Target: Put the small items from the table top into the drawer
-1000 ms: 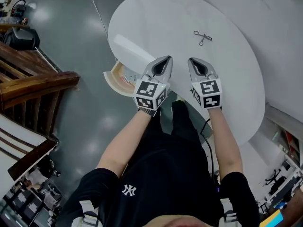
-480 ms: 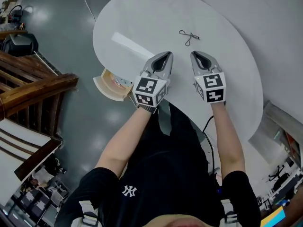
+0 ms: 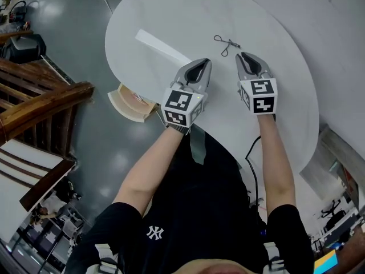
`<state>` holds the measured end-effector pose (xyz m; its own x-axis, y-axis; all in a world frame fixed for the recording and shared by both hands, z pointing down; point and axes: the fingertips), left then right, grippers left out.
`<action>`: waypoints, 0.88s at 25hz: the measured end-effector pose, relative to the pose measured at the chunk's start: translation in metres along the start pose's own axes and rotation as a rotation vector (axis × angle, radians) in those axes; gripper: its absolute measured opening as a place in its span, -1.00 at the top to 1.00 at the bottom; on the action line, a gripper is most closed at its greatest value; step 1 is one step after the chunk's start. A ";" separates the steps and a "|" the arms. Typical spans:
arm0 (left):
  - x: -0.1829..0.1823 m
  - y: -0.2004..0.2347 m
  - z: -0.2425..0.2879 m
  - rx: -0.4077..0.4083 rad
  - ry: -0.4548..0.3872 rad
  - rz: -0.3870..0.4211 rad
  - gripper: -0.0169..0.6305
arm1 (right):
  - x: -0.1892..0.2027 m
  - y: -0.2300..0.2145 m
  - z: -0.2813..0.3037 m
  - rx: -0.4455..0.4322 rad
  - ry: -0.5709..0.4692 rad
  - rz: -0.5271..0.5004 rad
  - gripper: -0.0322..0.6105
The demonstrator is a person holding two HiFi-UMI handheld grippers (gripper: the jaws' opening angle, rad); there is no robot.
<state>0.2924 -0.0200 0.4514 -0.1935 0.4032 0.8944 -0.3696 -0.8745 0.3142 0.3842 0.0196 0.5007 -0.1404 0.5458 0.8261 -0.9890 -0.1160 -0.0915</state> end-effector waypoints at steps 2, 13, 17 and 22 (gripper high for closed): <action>0.004 0.001 0.004 -0.006 0.009 -0.003 0.95 | 0.004 -0.007 0.006 -0.002 0.014 0.003 0.66; 0.020 -0.001 0.035 -0.008 0.031 -0.031 0.95 | 0.027 -0.024 0.037 -0.047 0.071 0.002 0.55; 0.025 -0.005 0.044 -0.012 0.036 -0.044 0.95 | 0.034 -0.028 0.044 -0.070 0.076 -0.017 0.55; 0.029 -0.001 0.043 -0.018 0.043 -0.049 0.95 | 0.034 -0.025 0.054 -0.066 0.086 -0.097 0.71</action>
<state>0.3268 -0.0188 0.4906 -0.2136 0.4567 0.8636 -0.3960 -0.8486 0.3508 0.4071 -0.0039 0.5613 -0.0449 0.6212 0.7824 -0.9986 -0.0062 -0.0524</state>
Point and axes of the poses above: the fingertips, and each gripper's own axes: z forward along the fingers, y to its left, x out of its underside, and after that the axes turned 7 degrees about -y, right-handed
